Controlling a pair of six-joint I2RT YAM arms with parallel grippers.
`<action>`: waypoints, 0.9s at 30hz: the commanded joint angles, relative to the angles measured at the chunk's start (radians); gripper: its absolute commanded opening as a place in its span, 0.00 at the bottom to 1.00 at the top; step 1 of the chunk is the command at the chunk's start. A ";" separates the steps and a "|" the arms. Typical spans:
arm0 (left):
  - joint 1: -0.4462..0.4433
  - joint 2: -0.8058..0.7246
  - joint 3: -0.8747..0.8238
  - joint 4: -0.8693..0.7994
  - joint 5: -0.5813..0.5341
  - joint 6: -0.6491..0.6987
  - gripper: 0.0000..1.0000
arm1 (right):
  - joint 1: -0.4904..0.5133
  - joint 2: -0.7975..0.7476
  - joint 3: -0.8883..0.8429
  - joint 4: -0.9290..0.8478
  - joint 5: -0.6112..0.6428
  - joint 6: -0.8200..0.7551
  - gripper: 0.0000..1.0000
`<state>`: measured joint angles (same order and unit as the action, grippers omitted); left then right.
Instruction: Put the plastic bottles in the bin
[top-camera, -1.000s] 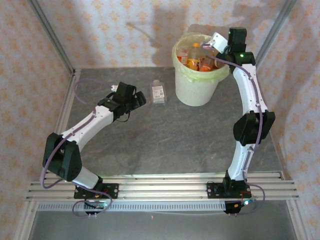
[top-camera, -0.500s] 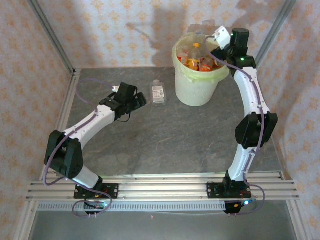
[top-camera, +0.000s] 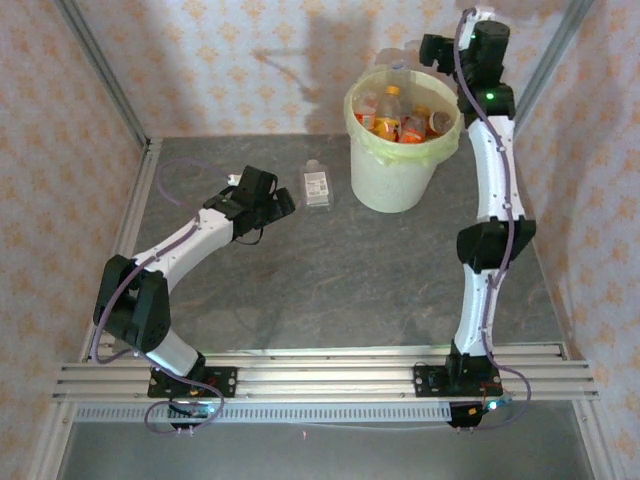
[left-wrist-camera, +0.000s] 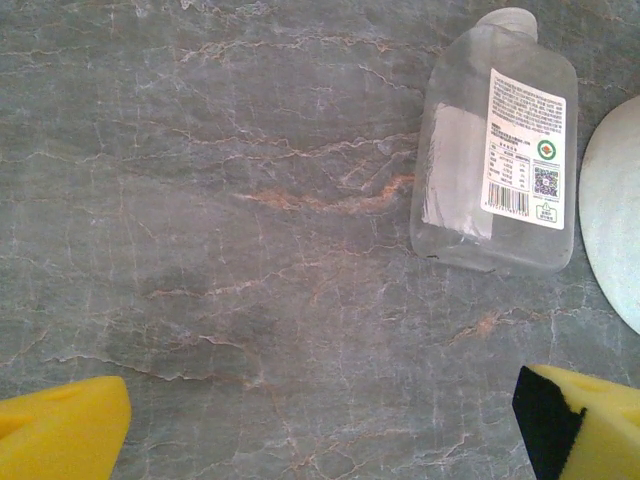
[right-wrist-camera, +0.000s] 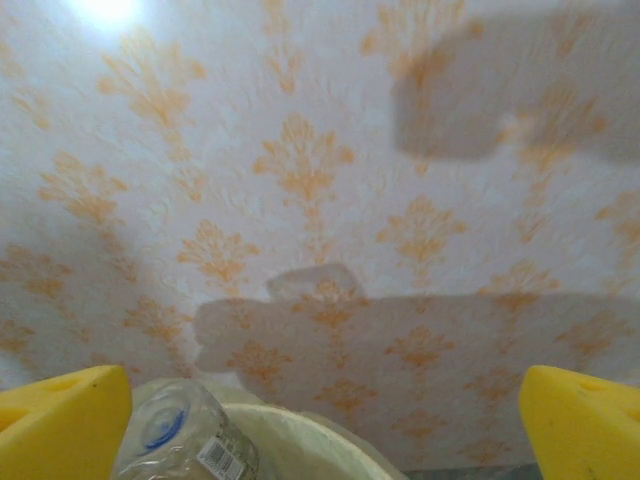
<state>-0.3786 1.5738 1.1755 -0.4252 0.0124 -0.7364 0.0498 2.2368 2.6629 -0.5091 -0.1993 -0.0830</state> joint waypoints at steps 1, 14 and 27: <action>0.009 0.014 0.003 0.054 0.010 0.003 1.00 | 0.024 0.067 0.063 -0.024 -0.028 0.067 0.99; 0.006 0.135 0.106 0.099 0.090 0.045 1.00 | 0.051 0.150 0.094 0.003 0.072 0.014 0.99; -0.030 0.327 0.309 0.030 0.086 0.097 1.00 | 0.069 0.183 0.092 -0.135 0.114 -0.135 0.99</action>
<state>-0.3935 1.8690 1.4200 -0.3416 0.1234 -0.6792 0.1043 2.4210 2.7308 -0.5762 -0.1108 -0.1646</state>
